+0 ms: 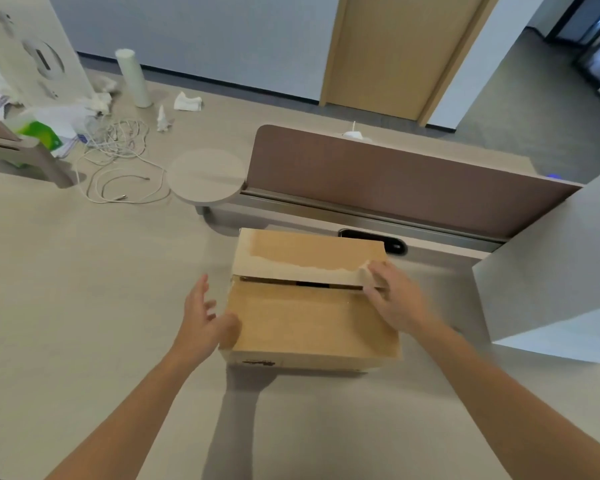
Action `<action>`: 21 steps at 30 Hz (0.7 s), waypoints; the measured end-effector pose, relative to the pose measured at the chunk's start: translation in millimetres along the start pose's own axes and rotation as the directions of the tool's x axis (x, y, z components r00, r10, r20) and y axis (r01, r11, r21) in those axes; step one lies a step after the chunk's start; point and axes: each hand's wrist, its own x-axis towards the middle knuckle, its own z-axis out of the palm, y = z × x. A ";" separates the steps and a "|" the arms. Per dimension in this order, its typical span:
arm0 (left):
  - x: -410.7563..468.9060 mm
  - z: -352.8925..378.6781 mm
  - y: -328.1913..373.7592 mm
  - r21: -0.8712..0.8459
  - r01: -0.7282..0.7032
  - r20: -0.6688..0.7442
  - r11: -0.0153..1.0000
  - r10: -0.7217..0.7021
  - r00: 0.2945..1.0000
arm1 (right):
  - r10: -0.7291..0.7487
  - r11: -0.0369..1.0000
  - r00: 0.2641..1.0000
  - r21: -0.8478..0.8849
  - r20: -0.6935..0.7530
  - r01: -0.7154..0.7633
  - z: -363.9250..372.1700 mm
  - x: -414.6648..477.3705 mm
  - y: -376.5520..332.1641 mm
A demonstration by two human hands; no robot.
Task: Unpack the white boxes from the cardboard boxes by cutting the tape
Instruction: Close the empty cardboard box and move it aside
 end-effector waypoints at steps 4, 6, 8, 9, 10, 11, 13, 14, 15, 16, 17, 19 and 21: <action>17.2 20.8 29.9 0.724 -0.479 0.156 0.497 0.558 0.815 | 0.020 0.959 0.997 -0.282 0.080 0.003 32.0 -7.9 -5.8; 24.0 39.2 46.9 0.821 -0.402 0.233 0.404 0.406 0.884 | 0.063 0.942 0.993 -0.336 0.095 -0.028 45.5 -8.5 -15.6; 31.0 55.8 45.6 0.865 -0.332 0.233 0.376 0.285 0.930 | 0.092 0.936 0.992 -0.348 0.089 -0.055 53.9 -7.3 -22.1; 32.8 60.9 42.5 0.880 -0.316 0.229 0.354 0.266 0.936 | 0.102 0.935 0.992 -0.348 0.081 -0.068 56.0 -5.7 -22.5; 34.3 63.3 39.6 0.893 -0.302 0.223 0.334 0.255 0.941 | 0.105 0.934 0.992 -0.351 0.076 -0.072 57.7 -3.9 -21.3; 35.6 64.5 37.0 0.902 -0.291 0.215 0.320 0.251 0.944 | 0.104 0.931 0.992 -0.358 0.078 -0.069 58.8 -2.5 -19.7; 37.5 65.2 34.9 0.919 -0.271 0.203 0.286 0.246 0.948 | 0.096 0.926 0.993 -0.372 0.076 -0.061 60.9 -1.5 -17.0; 37.7 65.8 33.7 0.927 -0.263 0.199 0.268 0.242 0.950 | 0.093 0.925 0.993 -0.375 0.076 -0.058 61.7 -1.1 -16.7; 37.5 66.6 33.1 0.931 -0.257 0.196 0.261 0.237 0.952 | 0.092 0.925 0.993 -0.375 0.077 -0.057 62.9 -0.6 -16.8; 37.1 66.8 34.0 0.930 -0.256 0.193 0.265 0.240 0.951 | 0.090 0.927 0.993 -0.370 0.075 -0.056 63.7 0.0 -17.0; 36.5 66.9 35.3 0.925 -0.259 0.193 0.277 0.243 0.951 | 0.088 0.930 0.994 -0.363 0.072 -0.057 64.0 0.4 -16.8; 35.2 66.3 39.2 0.921 -0.256 0.197 0.294 0.218 0.956 | 0.088 0.937 0.993 -0.343 0.074 -0.058 62.2 0.0 -17.0; 32.9 64.9 42.8 0.917 -0.239 0.180 0.319 0.205 0.962 | 0.083 0.945 0.993 -0.324 0.082 -0.053 59.5 -2.1 -16.8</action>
